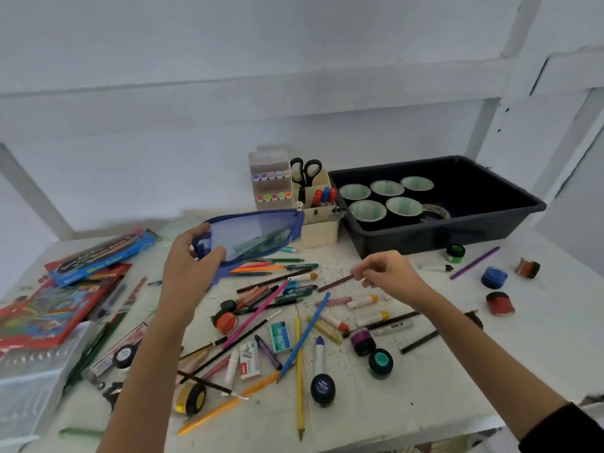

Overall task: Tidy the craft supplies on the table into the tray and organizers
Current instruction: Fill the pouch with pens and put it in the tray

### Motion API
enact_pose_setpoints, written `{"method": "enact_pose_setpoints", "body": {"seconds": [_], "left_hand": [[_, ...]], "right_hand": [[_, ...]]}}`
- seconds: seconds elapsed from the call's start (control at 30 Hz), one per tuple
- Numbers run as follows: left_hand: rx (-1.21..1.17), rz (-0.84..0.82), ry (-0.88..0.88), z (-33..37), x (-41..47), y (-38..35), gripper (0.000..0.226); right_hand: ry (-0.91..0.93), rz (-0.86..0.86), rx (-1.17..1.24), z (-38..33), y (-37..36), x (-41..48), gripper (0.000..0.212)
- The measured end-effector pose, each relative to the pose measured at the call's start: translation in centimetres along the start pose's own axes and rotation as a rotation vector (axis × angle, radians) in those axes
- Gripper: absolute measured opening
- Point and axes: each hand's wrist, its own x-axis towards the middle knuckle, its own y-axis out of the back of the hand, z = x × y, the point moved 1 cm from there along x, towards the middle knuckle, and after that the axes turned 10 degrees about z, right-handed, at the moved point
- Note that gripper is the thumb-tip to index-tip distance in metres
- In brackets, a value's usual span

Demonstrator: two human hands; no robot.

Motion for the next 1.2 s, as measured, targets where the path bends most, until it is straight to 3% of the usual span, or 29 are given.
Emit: {"method": "enact_pose_setpoints", "body": {"seconds": [0.17, 0.37, 0.6, 0.7, 0.87, 1.1, 1.2], "left_hand": [[0.033, 0.062, 0.047, -1.1, -0.3, 3.0, 0.047], [0.050, 0.167, 0.040, -1.6, -1.0, 6.0, 0.046], [0.036, 0.268, 0.077, -2.7, -0.3, 9.1, 0.049], [0.016, 0.289, 0.088, -3.3, 0.1, 9.8, 0.050], [0.012, 0.310, 0.084, -3.7, 0.7, 10.2, 0.050], [-0.010, 0.247, 0.127, -5.2, 1.8, 9.6, 0.047], [-0.032, 0.218, 0.156, -6.4, 1.8, 9.0, 0.045]], "right_hand": [[0.143, -0.206, -0.038, -3.4, -6.7, -0.4, 0.019], [0.382, -0.350, -0.276, -5.3, -12.7, -1.1, 0.022], [0.636, -0.315, -0.534, -5.2, -16.2, -2.1, 0.037], [0.640, -0.351, -0.544, -5.3, -17.0, -2.2, 0.034], [0.654, -0.239, -0.525, -7.4, -17.8, -0.3, 0.031], [0.824, -0.447, -0.745, -9.2, -21.6, 1.6, 0.045], [0.807, -0.413, -0.617, -8.6, -22.4, 2.0, 0.034]]}}
